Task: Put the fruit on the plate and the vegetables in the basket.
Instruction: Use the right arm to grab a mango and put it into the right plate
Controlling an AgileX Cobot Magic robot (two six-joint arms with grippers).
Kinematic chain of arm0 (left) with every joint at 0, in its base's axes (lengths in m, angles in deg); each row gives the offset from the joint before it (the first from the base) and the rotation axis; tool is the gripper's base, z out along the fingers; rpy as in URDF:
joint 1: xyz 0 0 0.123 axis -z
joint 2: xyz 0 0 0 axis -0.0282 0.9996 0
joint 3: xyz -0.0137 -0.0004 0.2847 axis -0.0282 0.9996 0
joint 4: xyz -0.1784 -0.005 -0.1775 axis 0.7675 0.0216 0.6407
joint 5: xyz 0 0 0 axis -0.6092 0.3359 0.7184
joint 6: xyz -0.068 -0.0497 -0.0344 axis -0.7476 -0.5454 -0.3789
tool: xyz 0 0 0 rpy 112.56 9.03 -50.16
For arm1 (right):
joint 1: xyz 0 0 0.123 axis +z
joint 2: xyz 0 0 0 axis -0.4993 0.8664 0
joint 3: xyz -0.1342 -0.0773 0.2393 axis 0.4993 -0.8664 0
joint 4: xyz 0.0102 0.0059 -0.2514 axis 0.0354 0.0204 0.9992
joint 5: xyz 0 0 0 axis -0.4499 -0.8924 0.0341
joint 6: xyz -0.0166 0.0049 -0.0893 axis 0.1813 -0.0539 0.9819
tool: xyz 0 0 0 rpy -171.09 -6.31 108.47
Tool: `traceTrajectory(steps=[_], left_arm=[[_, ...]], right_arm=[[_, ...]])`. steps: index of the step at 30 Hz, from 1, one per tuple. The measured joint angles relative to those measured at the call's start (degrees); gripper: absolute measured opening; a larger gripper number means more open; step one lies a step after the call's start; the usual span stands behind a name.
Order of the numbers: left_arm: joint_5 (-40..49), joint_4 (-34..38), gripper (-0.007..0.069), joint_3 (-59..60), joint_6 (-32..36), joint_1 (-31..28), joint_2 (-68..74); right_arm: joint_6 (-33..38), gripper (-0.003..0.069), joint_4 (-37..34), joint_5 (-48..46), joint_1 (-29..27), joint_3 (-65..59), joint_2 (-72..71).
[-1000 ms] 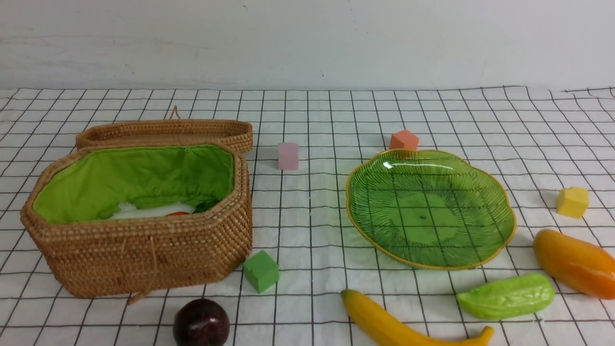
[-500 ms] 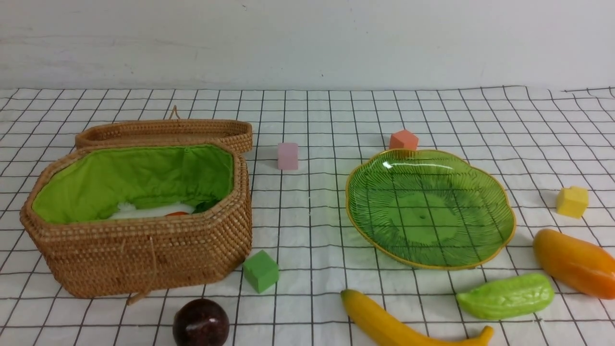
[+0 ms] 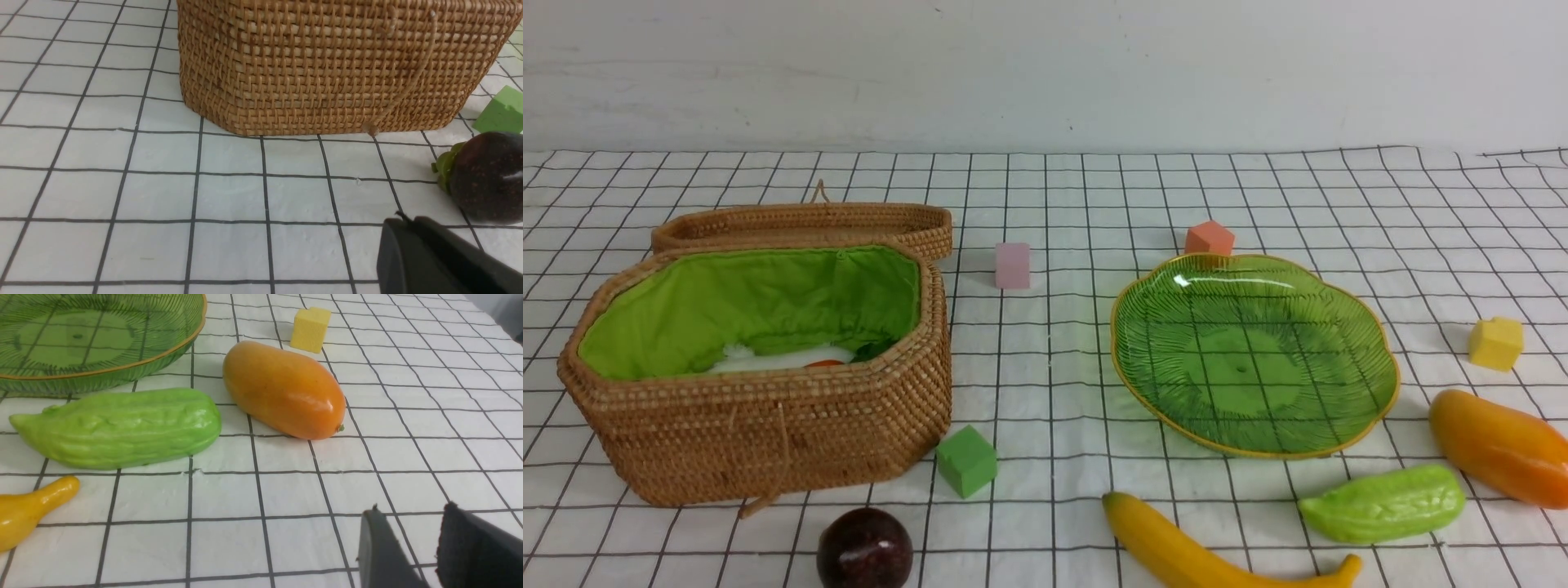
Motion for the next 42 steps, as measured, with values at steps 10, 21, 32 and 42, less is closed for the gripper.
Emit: traceTrajectory(steps=[10, 21, 32, 42], left_arm=[[0.00, -0.12, 0.0013, 0.00, 0.00, 0.00, 0.00], [0.00, -0.19, 0.0026, 0.04, 0.00, 0.00, 0.00], [0.00, -0.19, 0.0032, 0.11, 0.00, 0.00, 0.00], [0.00, -0.19, 0.0039, 0.11, 0.00, 0.00, 0.00]], right_arm=[[-6.83, 0.0243, 1.12, 31.75, 0.00, -1.01, 0.00], [-34.24, 0.0243, 2.40, 65.98, -0.11, 3.39, -0.17], [-47.74, 0.0243, 2.70, 16.10, -0.11, 46.14, 14.90], [-19.07, 0.0243, 5.10, -15.71, 0.50, 58.92, 40.87]])
